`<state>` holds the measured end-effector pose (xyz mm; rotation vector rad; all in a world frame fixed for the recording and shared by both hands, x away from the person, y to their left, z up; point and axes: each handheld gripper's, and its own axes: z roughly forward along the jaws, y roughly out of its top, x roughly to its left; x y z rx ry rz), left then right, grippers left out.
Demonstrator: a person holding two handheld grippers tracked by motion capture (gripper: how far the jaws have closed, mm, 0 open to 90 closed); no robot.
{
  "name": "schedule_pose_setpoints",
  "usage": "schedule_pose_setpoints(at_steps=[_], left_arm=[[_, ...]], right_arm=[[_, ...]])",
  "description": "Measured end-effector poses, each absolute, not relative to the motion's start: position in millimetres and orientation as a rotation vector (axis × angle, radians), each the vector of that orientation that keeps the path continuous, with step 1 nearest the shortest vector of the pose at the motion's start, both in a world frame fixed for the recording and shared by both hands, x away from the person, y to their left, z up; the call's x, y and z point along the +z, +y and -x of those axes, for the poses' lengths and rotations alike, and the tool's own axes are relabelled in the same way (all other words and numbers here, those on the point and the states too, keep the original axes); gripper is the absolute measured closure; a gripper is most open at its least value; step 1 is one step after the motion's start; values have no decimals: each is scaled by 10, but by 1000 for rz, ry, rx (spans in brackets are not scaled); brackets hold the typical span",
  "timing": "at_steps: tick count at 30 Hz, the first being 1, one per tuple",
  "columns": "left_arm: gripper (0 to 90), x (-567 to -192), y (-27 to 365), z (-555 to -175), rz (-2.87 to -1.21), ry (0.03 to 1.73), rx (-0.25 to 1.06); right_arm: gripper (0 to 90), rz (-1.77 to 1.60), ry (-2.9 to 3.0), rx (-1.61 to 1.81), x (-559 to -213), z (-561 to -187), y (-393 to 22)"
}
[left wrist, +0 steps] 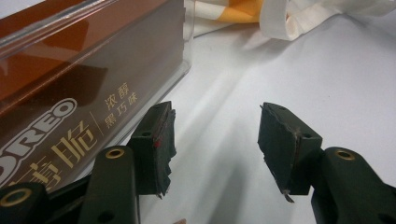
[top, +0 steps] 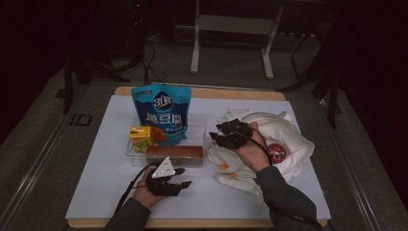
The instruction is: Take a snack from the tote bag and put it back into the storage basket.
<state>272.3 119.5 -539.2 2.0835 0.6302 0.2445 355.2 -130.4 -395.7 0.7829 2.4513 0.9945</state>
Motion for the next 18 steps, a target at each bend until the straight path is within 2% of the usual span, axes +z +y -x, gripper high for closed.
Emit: schedule_pose_setpoints(at_steps=[18], left_arm=[[456,-5392,1196,-2725,-2086,630,244]], right_arm=[[610,-832,2425,996,-3954,-3492,-1627]])
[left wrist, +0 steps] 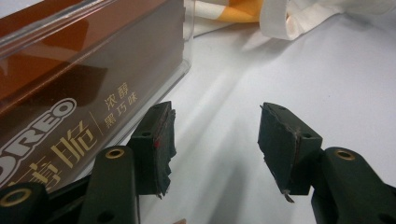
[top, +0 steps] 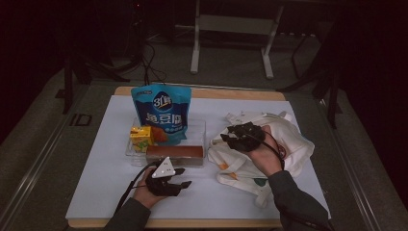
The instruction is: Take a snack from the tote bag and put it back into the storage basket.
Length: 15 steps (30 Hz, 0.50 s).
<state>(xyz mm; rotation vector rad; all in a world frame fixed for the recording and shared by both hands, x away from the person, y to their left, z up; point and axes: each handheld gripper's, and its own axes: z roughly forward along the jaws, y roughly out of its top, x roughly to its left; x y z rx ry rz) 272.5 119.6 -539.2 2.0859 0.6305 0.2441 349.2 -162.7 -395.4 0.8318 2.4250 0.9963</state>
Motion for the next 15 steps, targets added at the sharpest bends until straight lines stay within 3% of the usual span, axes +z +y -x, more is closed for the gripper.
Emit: schedule_pose_setpoints(at_steps=[15], left_arm=[[455,-5392,1195,-2725,-2085,630,244]], right_arm=[[613,-909,2387,992,-3934,-3499,-1975]])
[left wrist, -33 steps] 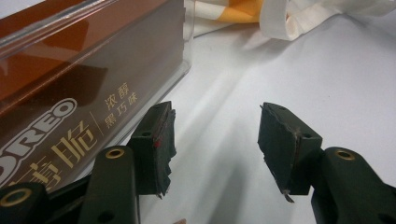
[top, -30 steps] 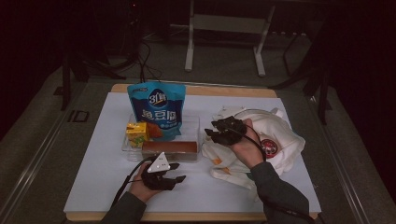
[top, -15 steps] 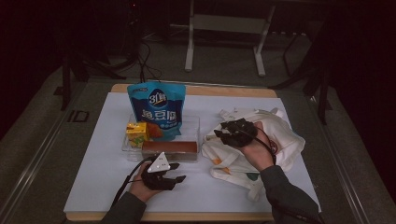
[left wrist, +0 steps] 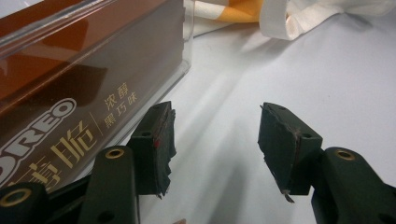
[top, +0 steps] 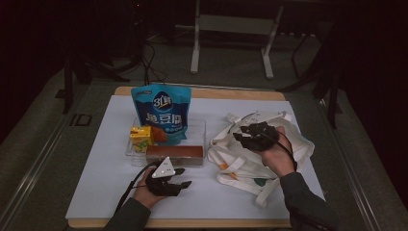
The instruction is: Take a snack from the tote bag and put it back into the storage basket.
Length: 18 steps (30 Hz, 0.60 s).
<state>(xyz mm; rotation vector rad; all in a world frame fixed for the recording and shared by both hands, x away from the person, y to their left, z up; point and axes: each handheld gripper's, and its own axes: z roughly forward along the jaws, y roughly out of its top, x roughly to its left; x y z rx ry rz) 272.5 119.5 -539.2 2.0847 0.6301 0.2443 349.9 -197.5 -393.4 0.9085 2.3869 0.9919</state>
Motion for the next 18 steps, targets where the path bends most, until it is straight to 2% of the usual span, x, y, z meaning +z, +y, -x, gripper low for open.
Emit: schedule_pose_setpoints(at_steps=[18], left_arm=[[454,-5392,1196,-2726,-2087,630,244]], right_arm=[[598,-987,2380,952,-4050,-3474,-2270]])
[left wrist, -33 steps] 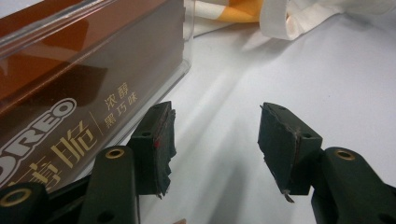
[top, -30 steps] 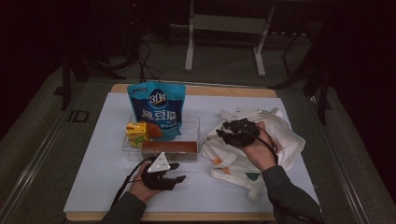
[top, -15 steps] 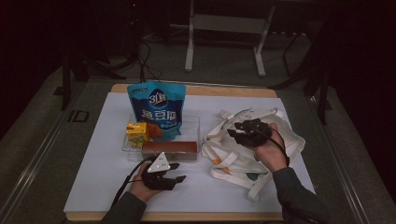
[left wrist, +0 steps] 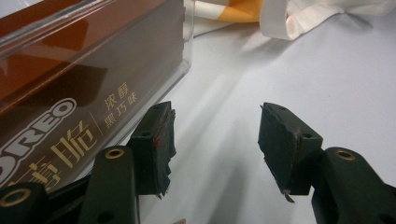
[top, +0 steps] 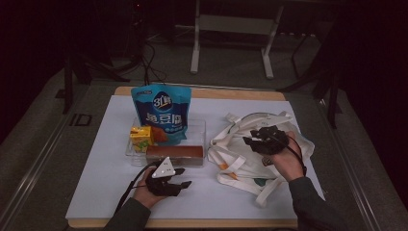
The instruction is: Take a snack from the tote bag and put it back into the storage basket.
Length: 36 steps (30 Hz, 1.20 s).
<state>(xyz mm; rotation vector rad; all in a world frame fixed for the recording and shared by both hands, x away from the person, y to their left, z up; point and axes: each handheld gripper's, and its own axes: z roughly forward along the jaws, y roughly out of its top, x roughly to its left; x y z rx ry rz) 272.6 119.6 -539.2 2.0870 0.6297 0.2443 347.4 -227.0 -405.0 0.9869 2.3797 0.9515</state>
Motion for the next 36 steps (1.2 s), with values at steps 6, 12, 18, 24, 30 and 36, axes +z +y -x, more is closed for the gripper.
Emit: schedule_pose_setpoints(at_steps=[6,12,18,24,30,36], left_arm=[[454,-5391,1196,-2725,-2088,630,245],[454,-5392,1196,-2726,-2086,632,244],[453,-5391,1197,-2726,-2087,632,243],[453,-5392,1197,-2727,-2087,634,242],[446,-5392,1198,-2729,-2086,636,239],[446,-5391,1198,-2728,-2087,634,240]], right_arm=[[578,-1014,2372,919,-4089,-3459,-2387],[550,-1061,2361,914,-4150,-3459,-2513],[541,-1089,2364,840,-4240,-3472,-2632],[503,-1123,2351,811,-4284,-3482,-2717],[467,-1158,2342,796,-4328,-3497,-2780],[389,-1166,2341,784,-4355,-3504,-2820]])
